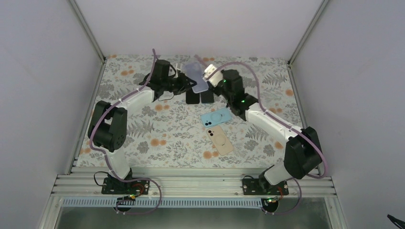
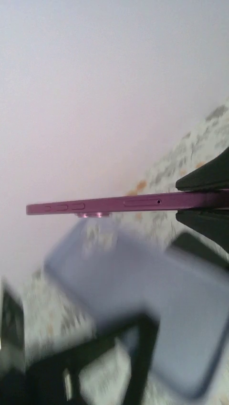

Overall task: Take the phone out of the phone case
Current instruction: Remove the phone case from the phone, then place the phone case at the center of the board.

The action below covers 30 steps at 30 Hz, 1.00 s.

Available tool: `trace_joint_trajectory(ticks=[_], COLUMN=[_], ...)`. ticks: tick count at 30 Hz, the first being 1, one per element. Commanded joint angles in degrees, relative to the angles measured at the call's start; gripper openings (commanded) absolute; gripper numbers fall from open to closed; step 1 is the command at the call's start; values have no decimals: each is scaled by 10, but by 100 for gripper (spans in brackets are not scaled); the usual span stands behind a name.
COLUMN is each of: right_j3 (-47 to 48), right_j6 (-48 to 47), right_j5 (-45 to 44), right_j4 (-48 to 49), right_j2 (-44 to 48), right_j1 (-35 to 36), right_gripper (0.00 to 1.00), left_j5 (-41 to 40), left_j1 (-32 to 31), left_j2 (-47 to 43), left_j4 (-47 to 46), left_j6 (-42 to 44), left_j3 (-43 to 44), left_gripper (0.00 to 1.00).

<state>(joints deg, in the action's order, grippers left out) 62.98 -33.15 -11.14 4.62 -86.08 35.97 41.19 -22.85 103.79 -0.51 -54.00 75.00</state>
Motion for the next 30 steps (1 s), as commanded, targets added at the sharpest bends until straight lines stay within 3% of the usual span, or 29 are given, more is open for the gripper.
trace_joint_trajectory(ticks=[1,13,18,22,30], right_j3=[46,51,44,36,50], right_j6=[19,34,50,53,68], right_j5=[-111,-90,-74,-70,-57], right_j4=[63,39,15,12,1], right_j2=[38,47,57,59,48], right_j1=[-70,-95,-99,-100,-100], right_gripper=[4,4,4,4,4], left_j5=[-67,-108,-57,29,25], left_j1=[31,38,68,104,145], left_j2=[1,-2,0,17,59], left_j4=[74,116,144,182,219], left_j6=[70,158,272,363,413], left_j3=[-9,4,21,21,20], left_gripper=[2,3,2,2,2])
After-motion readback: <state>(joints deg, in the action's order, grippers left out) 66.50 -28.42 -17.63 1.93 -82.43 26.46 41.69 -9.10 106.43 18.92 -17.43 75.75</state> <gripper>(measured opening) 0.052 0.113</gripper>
